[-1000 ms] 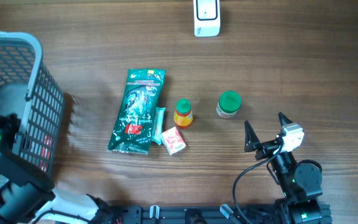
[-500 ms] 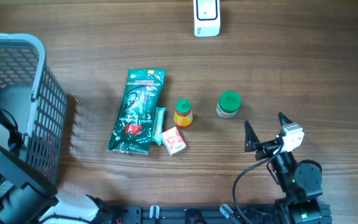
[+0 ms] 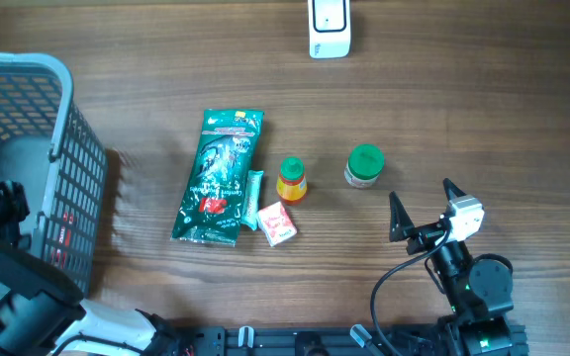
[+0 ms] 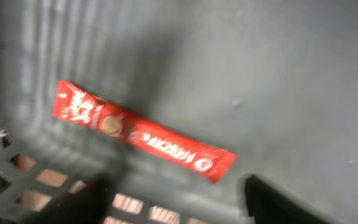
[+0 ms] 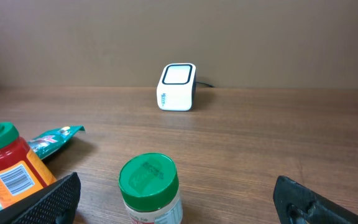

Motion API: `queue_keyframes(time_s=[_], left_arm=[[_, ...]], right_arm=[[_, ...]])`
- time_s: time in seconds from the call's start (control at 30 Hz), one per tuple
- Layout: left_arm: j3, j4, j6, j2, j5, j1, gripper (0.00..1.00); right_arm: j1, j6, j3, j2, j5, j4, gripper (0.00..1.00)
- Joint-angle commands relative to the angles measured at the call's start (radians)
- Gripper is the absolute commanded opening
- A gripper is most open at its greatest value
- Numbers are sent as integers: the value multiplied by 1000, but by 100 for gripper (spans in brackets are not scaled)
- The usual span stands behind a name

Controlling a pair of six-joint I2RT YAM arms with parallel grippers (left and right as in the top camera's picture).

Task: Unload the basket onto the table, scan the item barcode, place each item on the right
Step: 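Grasp the red Nescafe stick with left gripper and lift it out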

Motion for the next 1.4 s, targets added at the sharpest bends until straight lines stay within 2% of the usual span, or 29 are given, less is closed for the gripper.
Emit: queue_keyframes(time_s=[0.0,0.07,0.17,0.3,0.33,0.47,0.5,0.53,0.6,0.67,0.73,0.77,0.87,0.93,1.07,1.1,1.23,1.37], left_arm=[[-11,-28,321,1,16,1,85],[-51,14,395,1,-31,2,86],[-171,216,568,1,-70,1,90],[-277,363,782,1,22,0,89],[-280,364,828,1,23,1,99],[-280,403,858,0,-2,19,100],[-280,420,824,0,30,19,100],[-280,419,764,0,126,19,100],[-277,416,766,0,299,19,100],[-267,418,740,0,300,18,100],[-247,392,560,-15,250,19,100],[-241,355,389,-43,237,19,100],[-241,269,91,-86,237,18,100],[-241,263,23,-85,236,18,100],[-254,268,15,-82,221,13,100],[-283,288,-21,-82,183,13,100],[-417,418,-77,-82,175,13,100],[-507,589,-77,-82,127,13,100]], right_arm=[[3,17,-1,0,-7,3,100],[3,16,-1,0,-7,3,100],[3,16,-1,0,-7,3,100],[3,16,-1,0,-7,3,100],[3,16,-1,0,-7,3,100],[3,17,-1,0,-7,3,100],[3,16,-1,0,-7,3,100],[3,16,-1,0,-7,3,100],[3,16,-1,0,-7,3,100],[3,16,-1,0,-7,3,100],[3,16,-1,0,-7,3,100],[3,16,-1,0,-7,3,100],[3,16,-1,0,-7,3,100],[3,17,-1,0,-7,3,100],[3,16,-1,0,-7,3,100],[3,16,-1,0,-7,3,100],[3,16,-1,0,-7,3,100],[3,16,-1,0,-7,3,100]])
